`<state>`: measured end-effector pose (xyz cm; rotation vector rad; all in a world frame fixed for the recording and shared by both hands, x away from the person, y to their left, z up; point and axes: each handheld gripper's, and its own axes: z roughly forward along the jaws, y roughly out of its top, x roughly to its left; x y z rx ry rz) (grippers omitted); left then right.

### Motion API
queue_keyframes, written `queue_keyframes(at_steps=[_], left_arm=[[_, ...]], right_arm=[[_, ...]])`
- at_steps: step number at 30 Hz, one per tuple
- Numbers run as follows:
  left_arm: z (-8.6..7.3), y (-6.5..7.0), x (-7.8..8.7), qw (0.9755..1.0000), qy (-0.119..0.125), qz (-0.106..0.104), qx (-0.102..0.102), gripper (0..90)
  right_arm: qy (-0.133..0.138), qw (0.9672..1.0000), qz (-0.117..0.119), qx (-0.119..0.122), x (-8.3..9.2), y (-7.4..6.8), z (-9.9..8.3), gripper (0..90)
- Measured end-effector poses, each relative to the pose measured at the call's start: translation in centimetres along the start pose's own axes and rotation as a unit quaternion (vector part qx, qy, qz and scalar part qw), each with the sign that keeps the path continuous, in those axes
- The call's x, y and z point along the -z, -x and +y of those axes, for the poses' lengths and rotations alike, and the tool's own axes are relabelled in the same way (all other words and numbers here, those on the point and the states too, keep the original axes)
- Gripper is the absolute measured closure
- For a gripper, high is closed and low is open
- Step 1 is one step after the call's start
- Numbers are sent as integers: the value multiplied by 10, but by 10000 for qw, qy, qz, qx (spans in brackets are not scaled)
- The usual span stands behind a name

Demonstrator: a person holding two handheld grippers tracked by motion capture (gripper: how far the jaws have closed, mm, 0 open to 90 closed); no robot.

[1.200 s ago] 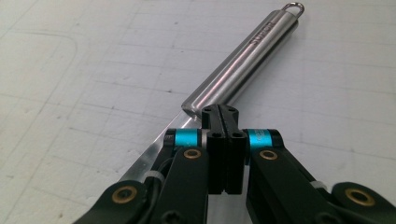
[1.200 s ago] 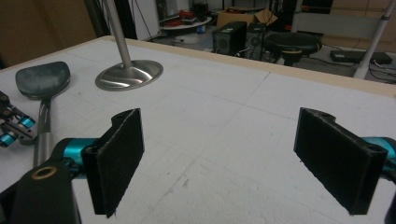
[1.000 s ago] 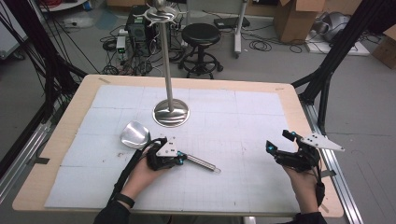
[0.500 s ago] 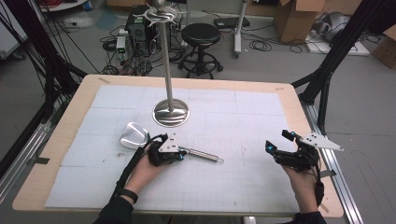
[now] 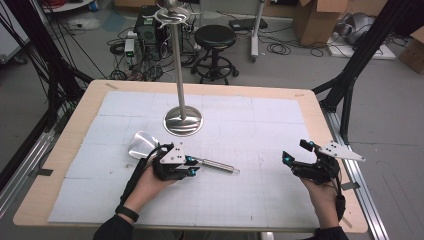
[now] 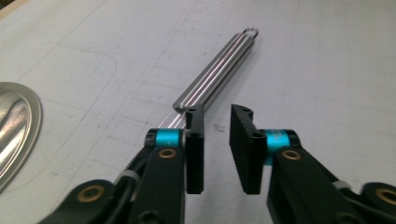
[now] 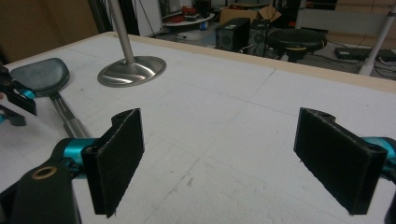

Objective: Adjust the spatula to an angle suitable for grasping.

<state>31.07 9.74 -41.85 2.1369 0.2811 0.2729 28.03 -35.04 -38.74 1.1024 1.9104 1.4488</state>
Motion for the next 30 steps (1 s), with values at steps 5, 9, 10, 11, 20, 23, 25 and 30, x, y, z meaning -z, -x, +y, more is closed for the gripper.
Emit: queue_keyframes(at_steps=[5,9,10,11,20,23,25,30], left_arm=[[1,3,23,9998,212,48,40,517],[0,2,47,9986,486,131,186,400],[-2,0,59,9973,640,182,299,378],[-2,0,59,9973,640,182,299,364],[-18,-9,107,9928,991,418,528,260],[-25,-11,120,9916,1078,480,522,235],[-30,-14,129,9906,1151,499,537,211],[-37,-19,143,9891,1239,572,546,190]], right_arm=[[-23,10000,13,-7,-1,0,0,154],[-58,10000,35,-19,-3,-2,-1,154],[-54,10000,33,-12,-3,-2,-1,154],[-54,10000,33,-12,-3,-2,-1,154],[-67,10000,36,-43,-4,-2,-3,154],[-79,9999,41,-53,-5,-2,-3,154],[-71,10000,49,-47,-5,-2,-3,154],[-114,9999,26,-74,-6,-1,-5,154]])
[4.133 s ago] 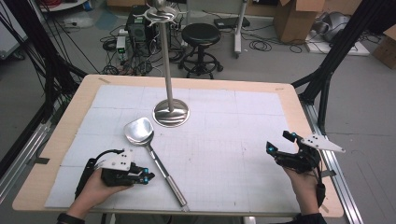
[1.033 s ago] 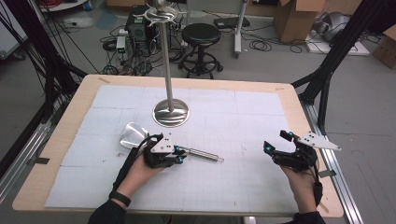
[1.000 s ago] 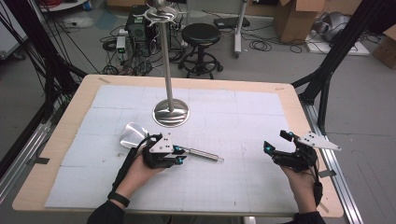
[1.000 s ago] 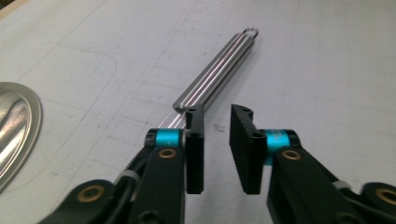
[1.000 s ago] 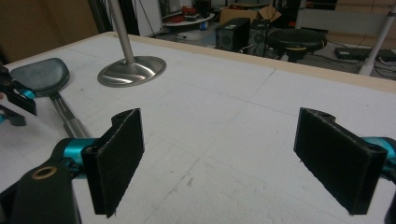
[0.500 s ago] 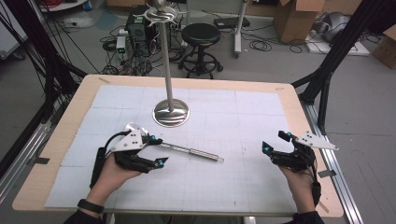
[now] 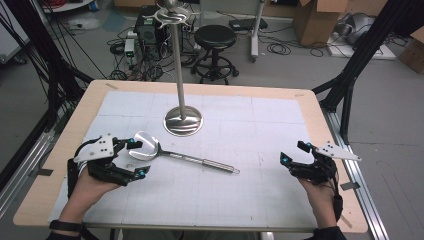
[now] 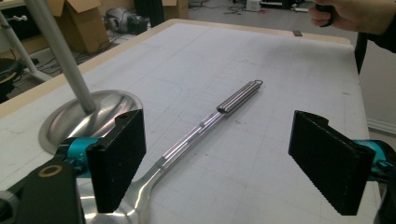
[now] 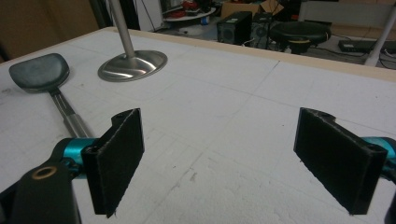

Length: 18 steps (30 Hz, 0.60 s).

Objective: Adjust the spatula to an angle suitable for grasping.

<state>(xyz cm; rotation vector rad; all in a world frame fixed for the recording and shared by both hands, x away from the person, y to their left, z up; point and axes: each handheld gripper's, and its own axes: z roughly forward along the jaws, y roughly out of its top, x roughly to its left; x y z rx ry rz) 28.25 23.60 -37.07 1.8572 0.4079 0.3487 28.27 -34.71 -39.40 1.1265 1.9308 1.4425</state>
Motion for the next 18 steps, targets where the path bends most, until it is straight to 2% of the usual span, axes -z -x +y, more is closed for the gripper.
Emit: queue_keyframes(at_steps=[5,18], left_arm=[[3,-6,11,9999,158,30,-7,185],[5,-7,12,9998,186,91,-42,182]], right_arm=[[6,10000,-5,-10,0,1,0,154],[4,10000,-32,-21,1,1,-1,154]])
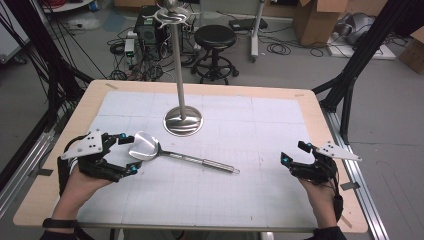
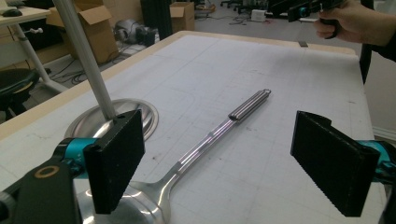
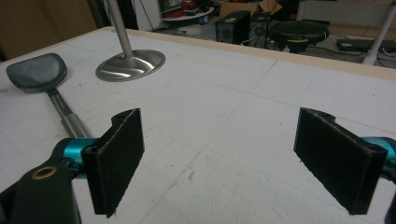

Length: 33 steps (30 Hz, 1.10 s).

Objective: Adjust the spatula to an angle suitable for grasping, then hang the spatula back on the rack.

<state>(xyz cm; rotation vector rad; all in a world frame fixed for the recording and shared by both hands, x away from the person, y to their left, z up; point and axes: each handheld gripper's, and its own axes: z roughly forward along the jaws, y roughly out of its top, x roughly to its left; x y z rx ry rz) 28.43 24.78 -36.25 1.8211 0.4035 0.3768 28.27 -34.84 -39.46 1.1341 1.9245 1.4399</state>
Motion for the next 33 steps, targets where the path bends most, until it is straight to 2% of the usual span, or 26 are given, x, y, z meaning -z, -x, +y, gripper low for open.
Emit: queue_keyframes(at_steps=[10,21,25,33], left_arm=[[0,-2,4,9999,90,-1,98,179],[14,-5,-3,9998,50,-194,11,177],[24,-9,-13,9996,-69,-258,-44,177],[54,-23,-31,9994,-139,-302,-100,176]], right_arm=[[-3,10000,-12,31,-1,-1,1,154],[22,10000,-9,-12,1,1,1,154],[-1,10000,-10,8,0,1,1,154],[37,10000,0,14,3,3,1,154]])
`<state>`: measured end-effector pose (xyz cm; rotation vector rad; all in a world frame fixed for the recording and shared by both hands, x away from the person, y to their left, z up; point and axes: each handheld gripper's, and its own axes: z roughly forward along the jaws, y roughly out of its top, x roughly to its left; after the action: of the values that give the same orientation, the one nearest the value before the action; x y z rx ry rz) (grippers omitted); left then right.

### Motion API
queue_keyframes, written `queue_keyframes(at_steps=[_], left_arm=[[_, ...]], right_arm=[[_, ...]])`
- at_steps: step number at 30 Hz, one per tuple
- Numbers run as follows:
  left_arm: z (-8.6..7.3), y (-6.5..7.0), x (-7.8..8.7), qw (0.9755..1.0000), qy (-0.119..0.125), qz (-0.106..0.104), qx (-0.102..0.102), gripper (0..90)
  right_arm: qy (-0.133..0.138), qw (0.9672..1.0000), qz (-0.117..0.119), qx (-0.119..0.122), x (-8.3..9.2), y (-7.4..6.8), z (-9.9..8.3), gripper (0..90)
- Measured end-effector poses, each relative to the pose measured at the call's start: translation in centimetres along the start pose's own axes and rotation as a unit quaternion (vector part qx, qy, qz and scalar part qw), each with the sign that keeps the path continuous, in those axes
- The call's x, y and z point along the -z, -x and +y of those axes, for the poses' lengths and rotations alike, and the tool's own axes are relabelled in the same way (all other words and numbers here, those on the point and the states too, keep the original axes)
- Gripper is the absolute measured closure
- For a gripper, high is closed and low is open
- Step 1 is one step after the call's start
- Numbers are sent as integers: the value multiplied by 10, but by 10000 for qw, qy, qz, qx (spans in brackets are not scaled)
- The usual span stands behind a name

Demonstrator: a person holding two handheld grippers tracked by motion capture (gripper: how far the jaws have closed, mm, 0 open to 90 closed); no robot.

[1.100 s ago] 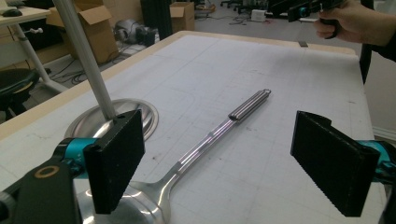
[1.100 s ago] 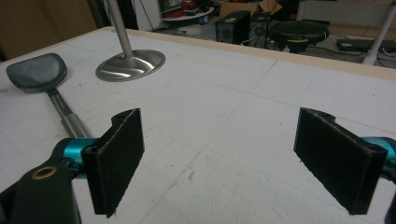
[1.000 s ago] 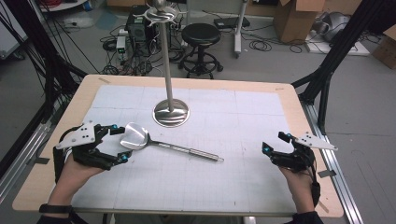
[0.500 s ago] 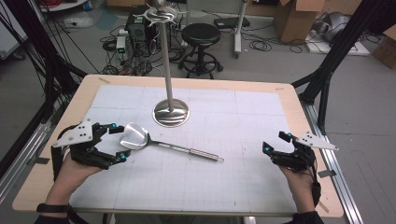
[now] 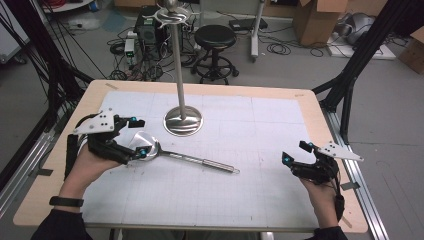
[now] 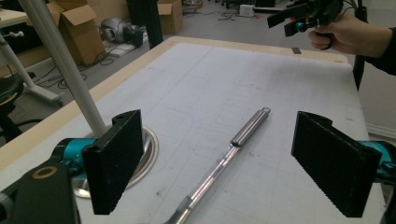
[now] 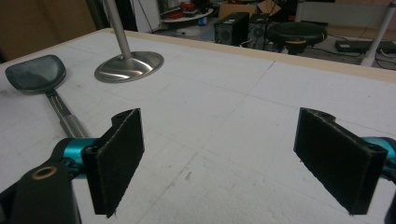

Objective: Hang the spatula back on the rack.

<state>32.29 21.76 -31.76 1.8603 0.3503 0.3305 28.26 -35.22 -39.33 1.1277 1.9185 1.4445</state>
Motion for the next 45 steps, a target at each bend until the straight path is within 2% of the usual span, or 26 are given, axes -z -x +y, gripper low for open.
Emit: queue_keyframes(at_steps=[5,7,11,13,19,22,27,31,34,38,41,42,44,45], left_arm=[[12,-13,-11,9999,-121,-36,-63,177],[14,-16,-17,9998,-134,-129,-93,178],[14,-22,-32,9989,-340,-280,-154,179],[15,-24,-41,9978,-492,-385,-200,179],[8,-30,-67,9943,-898,-524,-225,179],[1,-30,-79,9914,-1152,-568,-234,179],[-8,-27,-99,9866,-1409,-755,-336,179],[-17,-23,-111,9819,-1631,-854,-447,188],[-22,-21,-119,9776,-1746,-1044,-530,216],[-28,-17,-128,9730,-1916,-1135,-613,221],[-33,-16,-133,9705,-2028,-1113,-674,230],[-34,-16,-134,9688,-2089,-1127,-709,231],[-38,-16,-137,9671,-2163,-1126,-719,241],[-40,-16,-138,9653,-2214,-1161,-760,242]], right_arm=[[-8,10000,10,-19,0,0,0,154],[-10,10000,14,-18,-1,0,0,154],[-19,10000,10,-21,-1,0,0,154],[-19,10000,13,-6,-1,0,0,154],[-27,10000,29,-8,-1,-1,0,154],[-14,10000,27,-25,-1,0,0,154],[-12,10000,25,-44,0,1,-1,154],[4,10000,22,-35,0,2,-1,154],[-9,10000,19,-44,0,2,-1,154],[-6,10000,13,-38,1,3,-1,154],[-3,10000,8,-45,2,3,-2,154],[-9,10000,6,-57,2,3,-2,154],[-1,10000,2,-45,2,4,-2,154],[1,10000,-3,-47,2,4,-2,154]])
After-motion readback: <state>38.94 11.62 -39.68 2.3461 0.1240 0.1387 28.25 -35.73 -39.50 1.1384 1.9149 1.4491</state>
